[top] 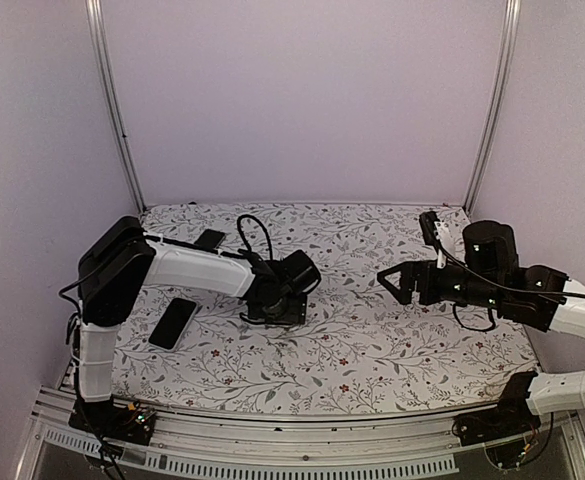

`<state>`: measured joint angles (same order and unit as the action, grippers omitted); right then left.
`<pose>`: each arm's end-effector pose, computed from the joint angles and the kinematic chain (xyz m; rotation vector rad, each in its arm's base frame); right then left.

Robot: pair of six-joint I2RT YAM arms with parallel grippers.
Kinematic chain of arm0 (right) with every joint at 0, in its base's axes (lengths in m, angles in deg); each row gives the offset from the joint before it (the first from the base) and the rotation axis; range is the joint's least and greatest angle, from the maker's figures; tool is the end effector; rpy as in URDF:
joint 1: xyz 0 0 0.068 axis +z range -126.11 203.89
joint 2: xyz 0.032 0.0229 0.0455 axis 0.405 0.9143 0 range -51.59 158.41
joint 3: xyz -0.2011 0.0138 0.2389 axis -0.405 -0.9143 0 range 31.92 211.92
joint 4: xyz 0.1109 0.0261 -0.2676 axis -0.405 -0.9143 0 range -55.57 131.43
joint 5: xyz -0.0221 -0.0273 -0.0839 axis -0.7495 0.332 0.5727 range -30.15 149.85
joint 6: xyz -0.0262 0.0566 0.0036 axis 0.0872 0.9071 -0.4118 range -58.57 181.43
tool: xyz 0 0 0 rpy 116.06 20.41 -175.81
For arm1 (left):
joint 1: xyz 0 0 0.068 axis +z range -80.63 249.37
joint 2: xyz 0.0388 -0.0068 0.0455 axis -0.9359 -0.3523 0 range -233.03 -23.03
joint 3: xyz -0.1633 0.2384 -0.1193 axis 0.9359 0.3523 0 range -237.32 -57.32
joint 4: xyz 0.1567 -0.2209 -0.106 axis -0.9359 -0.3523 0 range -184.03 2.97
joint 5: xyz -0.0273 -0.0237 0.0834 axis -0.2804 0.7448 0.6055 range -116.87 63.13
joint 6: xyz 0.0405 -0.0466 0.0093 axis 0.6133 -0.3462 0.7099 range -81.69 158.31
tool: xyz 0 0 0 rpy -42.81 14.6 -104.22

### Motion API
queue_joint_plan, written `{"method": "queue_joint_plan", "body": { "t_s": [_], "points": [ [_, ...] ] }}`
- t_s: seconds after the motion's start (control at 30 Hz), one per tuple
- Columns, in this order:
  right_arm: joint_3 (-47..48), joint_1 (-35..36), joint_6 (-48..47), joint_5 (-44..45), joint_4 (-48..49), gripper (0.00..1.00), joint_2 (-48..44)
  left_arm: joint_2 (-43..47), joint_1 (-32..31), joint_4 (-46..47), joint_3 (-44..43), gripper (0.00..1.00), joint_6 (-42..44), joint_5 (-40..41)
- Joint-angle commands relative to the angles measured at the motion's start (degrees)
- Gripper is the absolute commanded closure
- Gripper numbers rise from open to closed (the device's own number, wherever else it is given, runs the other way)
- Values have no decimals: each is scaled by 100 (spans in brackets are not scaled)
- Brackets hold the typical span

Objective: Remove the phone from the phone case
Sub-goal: Pick up the phone with the phone case from the center of the board.

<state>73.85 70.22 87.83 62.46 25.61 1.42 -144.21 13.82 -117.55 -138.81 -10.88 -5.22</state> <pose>0.1587 0.1630 0.3079 -0.3382 2.0960 0.7339 0.2796 -0.3767 0.1330 0.0585 2.6358 -0.0563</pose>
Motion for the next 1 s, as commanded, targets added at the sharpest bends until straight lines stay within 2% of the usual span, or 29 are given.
{"method": "queue_joint_plan", "body": {
  "t_s": [0.0, 0.23, 0.4, 0.67, 0.97],
  "points": [
    [30, -25, 86, 31, 126, 1, 111, -411, 85, -217, 204, 20, 167, -365],
    [17, -32, 241, -432, 471, 1, 393, 6, 88, 254, 609, 38, 353, -311],
    [56, -36, 461, -743, 806, 1, 668, 611, 23, 980, 1139, 45, 700, -275],
    [35, -33, 937, -1370, 1504, 1, 1431, 1552, -263, 2415, 2004, 49, 1389, -352],
    [183, -91, 1334, -1743, 2117, 4, 2371, 2246, -796, 3421, 2575, 50, 1989, -370]
  ]
}}
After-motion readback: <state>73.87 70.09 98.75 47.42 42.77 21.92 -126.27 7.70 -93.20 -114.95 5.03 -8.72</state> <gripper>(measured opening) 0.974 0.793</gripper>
